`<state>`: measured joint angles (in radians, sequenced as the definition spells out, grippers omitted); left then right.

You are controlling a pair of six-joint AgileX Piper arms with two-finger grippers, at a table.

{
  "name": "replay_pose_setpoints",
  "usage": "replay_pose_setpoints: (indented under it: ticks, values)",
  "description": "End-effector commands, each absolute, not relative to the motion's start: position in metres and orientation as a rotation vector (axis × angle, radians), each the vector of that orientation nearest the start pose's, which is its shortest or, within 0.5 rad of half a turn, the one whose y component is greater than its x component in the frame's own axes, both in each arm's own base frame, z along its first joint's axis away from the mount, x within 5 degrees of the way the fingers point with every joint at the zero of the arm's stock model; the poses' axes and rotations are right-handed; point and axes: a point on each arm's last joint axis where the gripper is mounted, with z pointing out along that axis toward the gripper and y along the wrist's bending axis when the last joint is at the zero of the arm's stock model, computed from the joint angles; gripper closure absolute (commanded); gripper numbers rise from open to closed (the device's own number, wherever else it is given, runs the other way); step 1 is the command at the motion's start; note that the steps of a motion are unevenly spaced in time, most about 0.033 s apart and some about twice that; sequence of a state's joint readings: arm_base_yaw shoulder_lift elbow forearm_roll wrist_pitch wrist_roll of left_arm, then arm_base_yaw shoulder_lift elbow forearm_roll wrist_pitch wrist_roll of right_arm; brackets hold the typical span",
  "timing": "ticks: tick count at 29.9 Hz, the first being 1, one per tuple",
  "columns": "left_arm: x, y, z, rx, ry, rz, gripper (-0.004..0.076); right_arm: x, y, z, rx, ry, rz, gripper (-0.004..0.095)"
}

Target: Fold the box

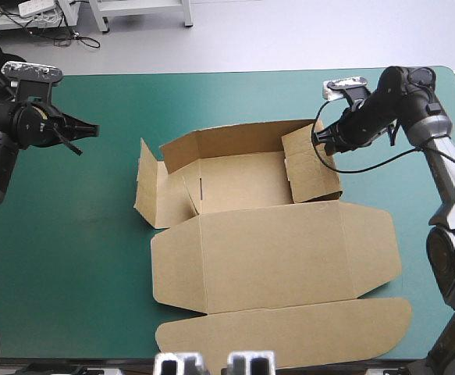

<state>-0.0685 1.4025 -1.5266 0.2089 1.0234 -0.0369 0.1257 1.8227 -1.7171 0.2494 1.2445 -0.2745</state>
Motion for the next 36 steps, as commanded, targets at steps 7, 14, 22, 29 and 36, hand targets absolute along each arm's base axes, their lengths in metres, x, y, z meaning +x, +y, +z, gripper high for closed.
replay_pose_setpoints:
  ticks: [7, 14, 22, 29, 36]
  values:
    - [0.286, -0.005, 0.438, 0.061, 2.258, 0.179, 0.0727, 0.386, 0.083, 0.311, -0.604, 2.715, 0.503, 0.0590]
    - [0.288, -0.007, 0.434, 0.131, 2.285, 0.183, 0.0727, 0.391, 0.085, 0.303, -0.606, 2.718, 0.528, 0.0799]
    - [0.303, -0.005, 0.424, 0.079, 2.292, 0.161, 0.0727, 0.390, 0.088, 0.306, -0.533, 2.723, 0.603, 0.0923]
    - [0.307, 0.031, 0.421, -0.154, 2.283, 0.020, 0.0727, 0.390, 0.093, 0.317, -0.493, 2.663, 0.701, 0.0923]
    - [0.300, 0.080, 0.417, -0.357, 2.275, -0.122, 0.0727, 0.390, 0.083, 0.360, -0.428, 2.534, 0.743, 0.0923]
